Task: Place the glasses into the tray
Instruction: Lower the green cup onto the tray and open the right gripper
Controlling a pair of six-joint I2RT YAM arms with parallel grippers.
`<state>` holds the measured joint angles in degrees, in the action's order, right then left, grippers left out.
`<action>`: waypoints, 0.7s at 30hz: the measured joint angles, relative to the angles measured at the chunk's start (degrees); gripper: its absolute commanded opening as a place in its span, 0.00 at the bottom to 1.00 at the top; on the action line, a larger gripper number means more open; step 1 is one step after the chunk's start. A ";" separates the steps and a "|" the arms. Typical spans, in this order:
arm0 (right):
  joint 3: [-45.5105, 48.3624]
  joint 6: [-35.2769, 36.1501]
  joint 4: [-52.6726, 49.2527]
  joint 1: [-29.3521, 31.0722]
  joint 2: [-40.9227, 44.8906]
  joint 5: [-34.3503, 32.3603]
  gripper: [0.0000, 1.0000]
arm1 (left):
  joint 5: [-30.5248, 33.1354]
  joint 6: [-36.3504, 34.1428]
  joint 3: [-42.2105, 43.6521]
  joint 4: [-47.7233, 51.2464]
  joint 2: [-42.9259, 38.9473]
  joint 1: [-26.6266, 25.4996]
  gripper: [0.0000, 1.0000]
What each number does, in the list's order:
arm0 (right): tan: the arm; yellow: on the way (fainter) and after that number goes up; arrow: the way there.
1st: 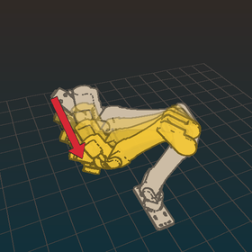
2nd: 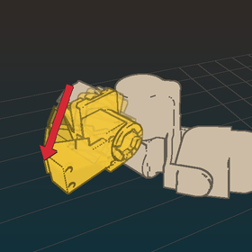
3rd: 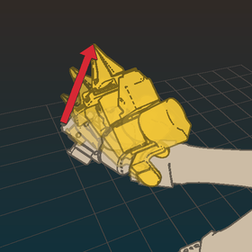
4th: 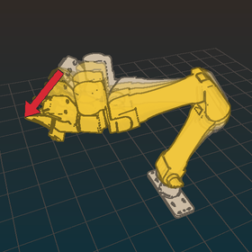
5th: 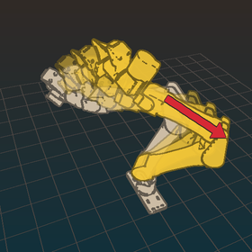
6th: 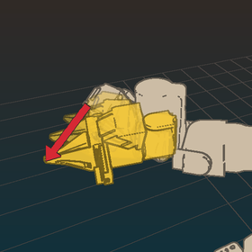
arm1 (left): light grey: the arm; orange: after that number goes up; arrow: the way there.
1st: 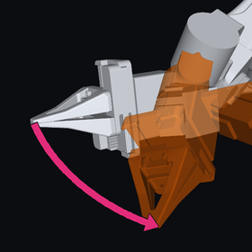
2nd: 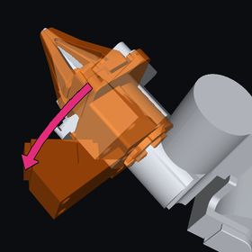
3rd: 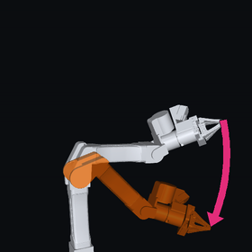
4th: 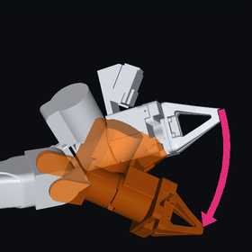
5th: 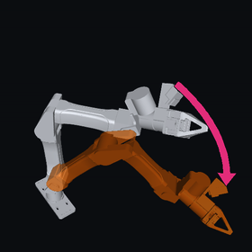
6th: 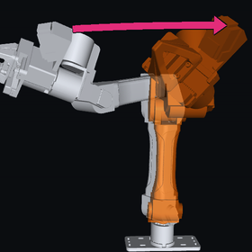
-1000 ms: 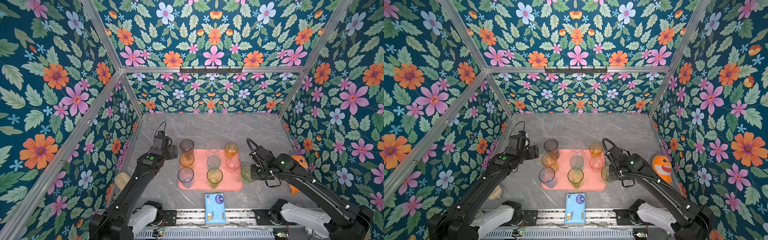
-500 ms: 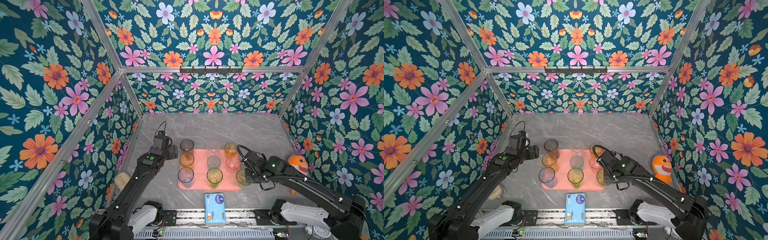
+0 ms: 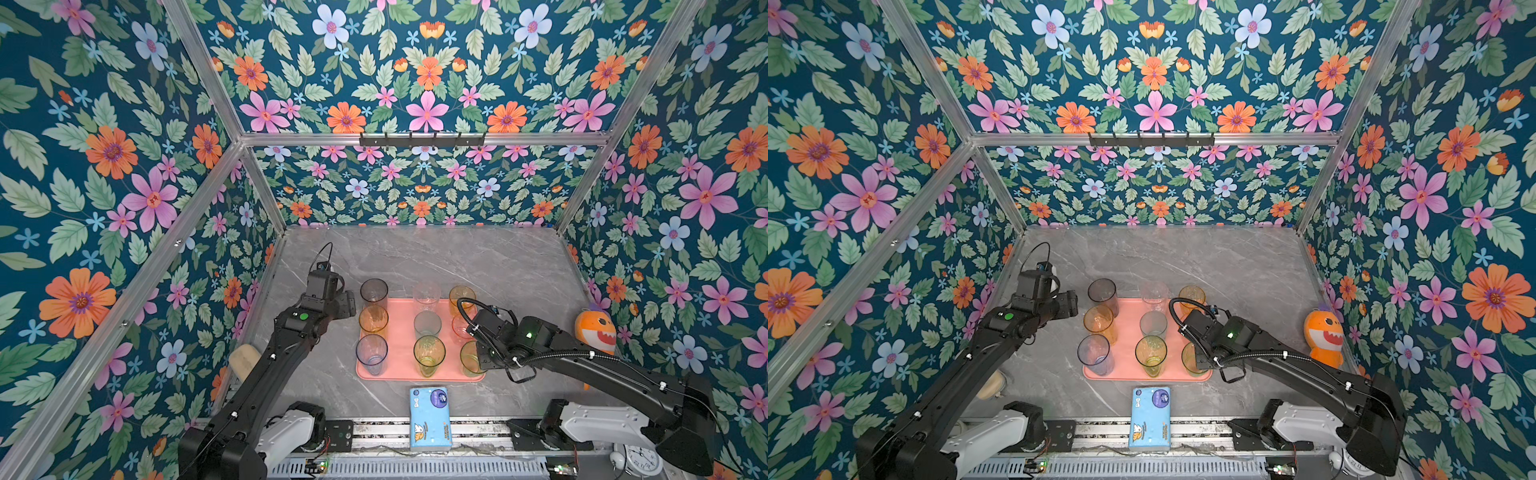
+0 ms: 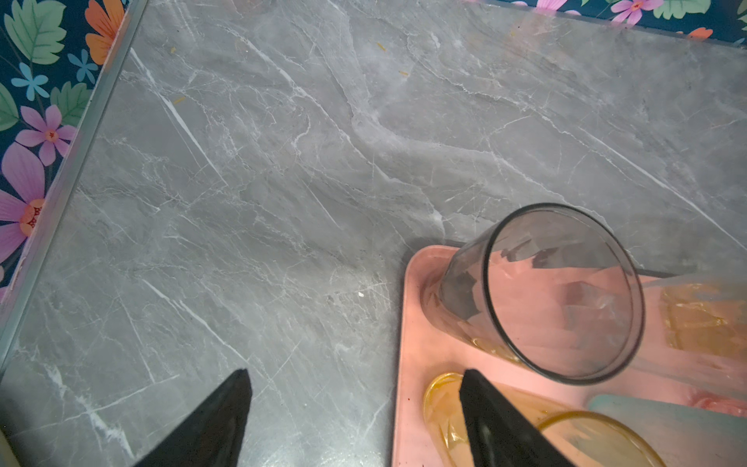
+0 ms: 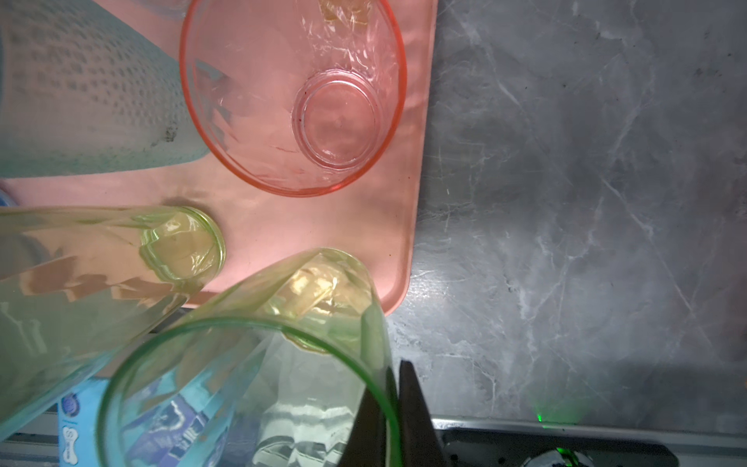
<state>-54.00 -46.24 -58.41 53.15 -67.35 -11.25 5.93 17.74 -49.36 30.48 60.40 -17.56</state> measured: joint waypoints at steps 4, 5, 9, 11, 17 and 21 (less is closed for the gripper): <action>0.46 -0.52 1.11 0.76 -0.85 0.39 0.00 | 0.00 0.00 0.07 0.02 -0.02 0.00 0.84; 0.61 -0.68 1.38 0.79 -0.94 0.39 0.00 | 0.00 0.02 0.07 0.00 -0.02 0.00 0.84; 1.79 -1.11 2.36 0.90 -1.14 0.63 0.00 | 0.00 0.02 0.07 0.00 -0.02 0.00 0.84; 2.29 -1.16 3.04 0.92 -1.22 0.74 0.00 | 0.00 0.02 0.07 -0.02 -0.02 0.00 0.84; 3.52 -1.33 4.20 0.94 -1.36 0.33 0.00 | 0.00 0.09 0.09 -0.02 -0.02 0.00 0.84; 3.93 -1.33 4.59 0.96 -1.64 0.02 0.00 | 0.00 0.20 0.20 -0.02 -0.02 0.00 0.84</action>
<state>-50.06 -47.57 -53.82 54.11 -68.99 -11.22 5.93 17.93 -49.17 30.46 60.38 -17.56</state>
